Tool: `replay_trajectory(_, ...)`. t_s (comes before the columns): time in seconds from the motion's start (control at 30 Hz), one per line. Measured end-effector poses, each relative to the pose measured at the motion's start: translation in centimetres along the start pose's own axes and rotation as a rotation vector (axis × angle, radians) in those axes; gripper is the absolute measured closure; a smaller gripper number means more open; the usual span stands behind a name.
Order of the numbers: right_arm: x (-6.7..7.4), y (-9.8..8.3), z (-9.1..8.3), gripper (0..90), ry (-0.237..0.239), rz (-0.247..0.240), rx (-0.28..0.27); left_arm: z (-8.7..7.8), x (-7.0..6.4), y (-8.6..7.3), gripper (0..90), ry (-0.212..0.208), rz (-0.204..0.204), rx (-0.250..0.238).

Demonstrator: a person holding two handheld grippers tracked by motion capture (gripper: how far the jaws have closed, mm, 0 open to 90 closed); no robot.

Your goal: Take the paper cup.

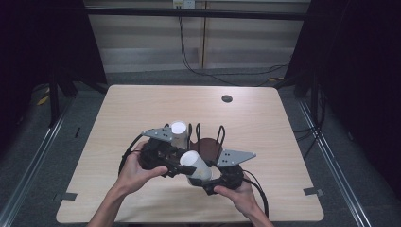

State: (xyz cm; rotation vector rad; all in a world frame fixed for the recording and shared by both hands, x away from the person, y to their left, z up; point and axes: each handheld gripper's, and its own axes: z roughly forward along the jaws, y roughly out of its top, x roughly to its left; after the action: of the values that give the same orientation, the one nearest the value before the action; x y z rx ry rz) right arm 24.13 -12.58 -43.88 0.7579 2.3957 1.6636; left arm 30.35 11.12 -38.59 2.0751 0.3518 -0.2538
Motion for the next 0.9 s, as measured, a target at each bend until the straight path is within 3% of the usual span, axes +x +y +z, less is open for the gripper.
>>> replay_trajectory(0.17,-0.4,0.0,-0.3,30.6,-0.005,0.02,-0.002,0.1,-0.3,0.3,23.2,0.024,0.011,0.005)
replay_trajectory(0.3,-0.6,-0.1,-0.5,30.6,-0.007,0.031,0.005,-0.3,-0.4,0.5,19.7,0.042,0.031,0.003)
replay_trajectory(0.43,-0.7,-0.1,-0.5,30.7,-0.011,0.039,0.017,-1.0,-0.2,0.2,19.6,0.079,0.04,0.002)
replay_trajectory(0.53,-0.8,-0.1,-0.5,30.7,-0.017,0.042,0.029,-1.3,-0.1,-0.1,19.3,0.101,0.051,0.04)
replay_trajectory(0.9,-1.0,0.1,-0.6,30.7,-0.027,0.032,0.099,-1.3,-0.2,-1.1,18.2,0.113,0.09,0.09)
